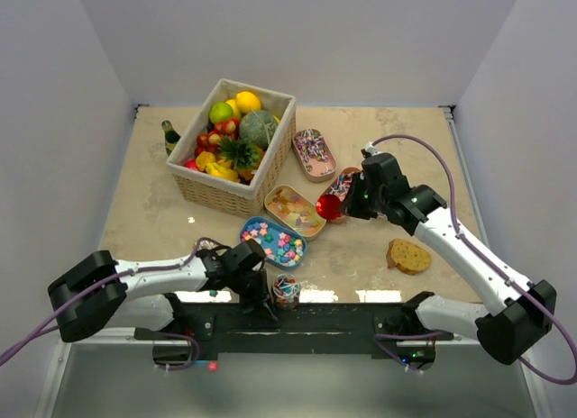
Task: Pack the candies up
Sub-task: Move the packing bottle to the center of the board.
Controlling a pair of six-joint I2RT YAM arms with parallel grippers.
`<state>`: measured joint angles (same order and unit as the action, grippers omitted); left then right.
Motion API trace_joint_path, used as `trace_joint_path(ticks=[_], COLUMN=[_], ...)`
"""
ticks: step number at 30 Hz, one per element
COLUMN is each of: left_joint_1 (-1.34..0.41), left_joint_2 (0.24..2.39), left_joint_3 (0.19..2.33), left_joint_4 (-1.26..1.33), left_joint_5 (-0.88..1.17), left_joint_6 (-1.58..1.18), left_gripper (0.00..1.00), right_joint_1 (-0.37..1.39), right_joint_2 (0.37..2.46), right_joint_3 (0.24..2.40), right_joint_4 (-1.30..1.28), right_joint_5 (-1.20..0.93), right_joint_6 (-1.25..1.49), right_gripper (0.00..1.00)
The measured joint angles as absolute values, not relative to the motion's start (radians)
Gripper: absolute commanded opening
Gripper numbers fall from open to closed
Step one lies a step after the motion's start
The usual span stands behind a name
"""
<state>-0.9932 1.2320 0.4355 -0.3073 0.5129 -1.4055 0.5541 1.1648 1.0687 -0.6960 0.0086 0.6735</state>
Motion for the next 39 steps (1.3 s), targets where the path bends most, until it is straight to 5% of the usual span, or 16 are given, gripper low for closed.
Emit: trace_joint_path(ticks=[14, 31, 33, 35, 39], left_joint_1=[-1.079, -1.067, -1.062, -1.060, -1.030], left_joint_2=[1.338, 1.629, 1.622, 1.591, 1.422], left_joint_3=[0.437, 0.626, 0.676, 0.724, 0.775], left_joint_4=[0.079, 0.319, 0.231, 0.103, -0.184], left_joint_5=[0.541, 0.589, 0.611, 0.622, 0.625], left_joint_6=[-1.825, -1.903, -1.850, -1.783, -1.672], left_gripper=[0.00, 0.01, 0.05, 0.23, 0.41], right_joint_1=[0.542, 0.513, 0.508, 0.503, 0.493], right_joint_2=[1.065, 1.035, 1.041, 1.053, 1.108], right_joint_3=[1.067, 1.031, 1.032, 1.034, 1.046], right_joint_4=[-0.704, -0.740, -0.740, -0.737, -0.709], right_joint_5=[0.009, -0.013, -0.022, -0.027, -0.043], right_joint_6=[0.682, 0.679, 0.670, 0.661, 0.643], right_gripper=[0.00, 0.00, 0.00, 0.00, 0.00])
